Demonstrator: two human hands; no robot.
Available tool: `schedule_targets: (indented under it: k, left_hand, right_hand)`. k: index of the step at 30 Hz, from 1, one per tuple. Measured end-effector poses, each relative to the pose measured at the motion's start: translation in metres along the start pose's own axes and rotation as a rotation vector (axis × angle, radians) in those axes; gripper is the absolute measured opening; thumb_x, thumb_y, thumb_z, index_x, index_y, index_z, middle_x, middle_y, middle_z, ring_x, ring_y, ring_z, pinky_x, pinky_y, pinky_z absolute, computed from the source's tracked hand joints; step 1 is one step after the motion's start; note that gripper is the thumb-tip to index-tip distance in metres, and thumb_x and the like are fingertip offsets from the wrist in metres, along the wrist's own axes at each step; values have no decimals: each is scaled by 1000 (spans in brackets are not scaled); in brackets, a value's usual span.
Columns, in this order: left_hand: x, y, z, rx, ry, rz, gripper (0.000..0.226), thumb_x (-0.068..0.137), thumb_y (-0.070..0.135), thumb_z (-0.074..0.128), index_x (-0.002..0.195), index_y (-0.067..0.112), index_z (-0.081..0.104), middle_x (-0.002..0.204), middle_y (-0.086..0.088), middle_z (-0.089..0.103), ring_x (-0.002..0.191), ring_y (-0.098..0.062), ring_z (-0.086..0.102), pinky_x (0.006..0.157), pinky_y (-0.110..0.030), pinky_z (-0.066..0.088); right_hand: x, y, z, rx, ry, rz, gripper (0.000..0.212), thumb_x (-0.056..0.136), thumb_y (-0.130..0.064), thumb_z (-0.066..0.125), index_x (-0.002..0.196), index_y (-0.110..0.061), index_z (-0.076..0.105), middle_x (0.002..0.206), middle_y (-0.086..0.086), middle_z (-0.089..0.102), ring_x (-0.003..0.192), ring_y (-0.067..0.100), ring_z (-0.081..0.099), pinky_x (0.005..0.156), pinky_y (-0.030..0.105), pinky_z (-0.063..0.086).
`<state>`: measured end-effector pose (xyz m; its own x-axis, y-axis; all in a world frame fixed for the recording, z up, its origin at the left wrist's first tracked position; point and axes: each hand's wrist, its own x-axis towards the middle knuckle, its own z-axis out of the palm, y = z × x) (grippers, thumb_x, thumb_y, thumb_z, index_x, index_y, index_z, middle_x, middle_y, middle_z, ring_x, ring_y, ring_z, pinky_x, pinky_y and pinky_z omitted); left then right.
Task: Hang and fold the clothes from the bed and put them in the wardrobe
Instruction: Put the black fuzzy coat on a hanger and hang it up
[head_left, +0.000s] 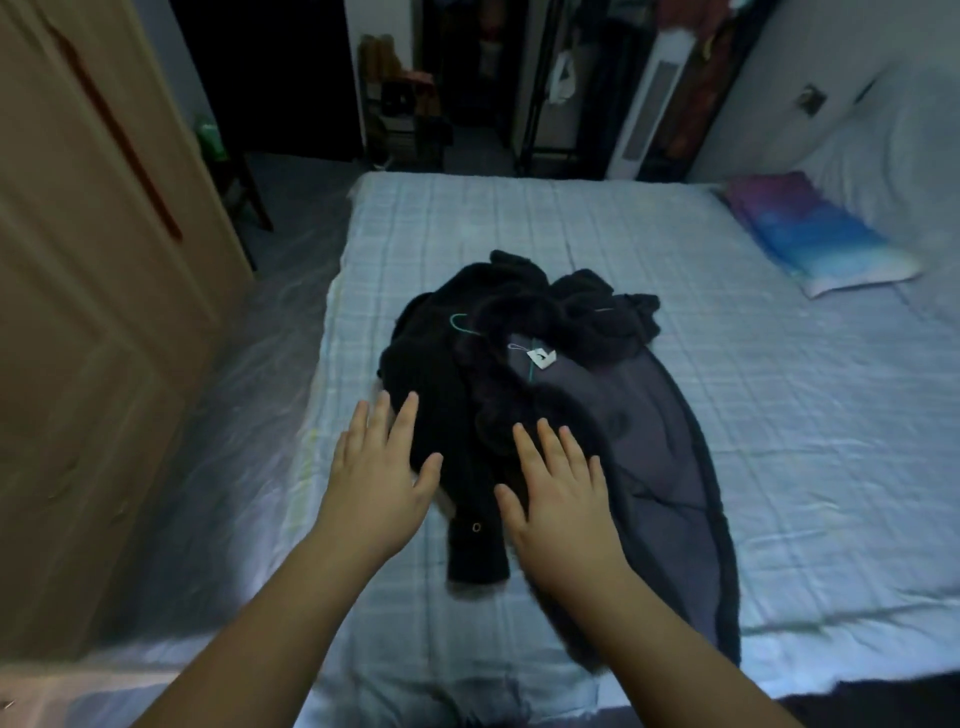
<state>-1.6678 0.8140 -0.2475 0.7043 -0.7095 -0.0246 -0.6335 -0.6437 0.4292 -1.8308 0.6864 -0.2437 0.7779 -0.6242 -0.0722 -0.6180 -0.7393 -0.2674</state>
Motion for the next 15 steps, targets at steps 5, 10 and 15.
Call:
schedule_targets:
  k: [5,10,15]
  left_hand:
    - [71,-3,29,-23,-109,54,74,100,53,38,159,29,0,167,-5,1,154,-24,-6,125,-44,9]
    - [124,7,66,2,-225,109,73,101,50,38,159,28,0,167,-6,-1,154,-26,-6,125,-46,9]
    - [157,14,114,14,-319,99,74,101,48,40,159,27,-1,167,-6,-1,153,-26,-5,125,-46,10]
  right_hand:
    - [53,22,17,4,-23,116,70,97,-56,23,160,-30,9,169,-2,8,155,21,-1,125,51,8]
    - [93,49,57,10,-111,241,70,101,-49,37,160,-27,9,169,-2,10,155,20,4,124,49,13]
    - [126,88,100,47,-203,340,73,100,-50,38,161,-25,6,168,-1,12,154,21,9,123,50,19]
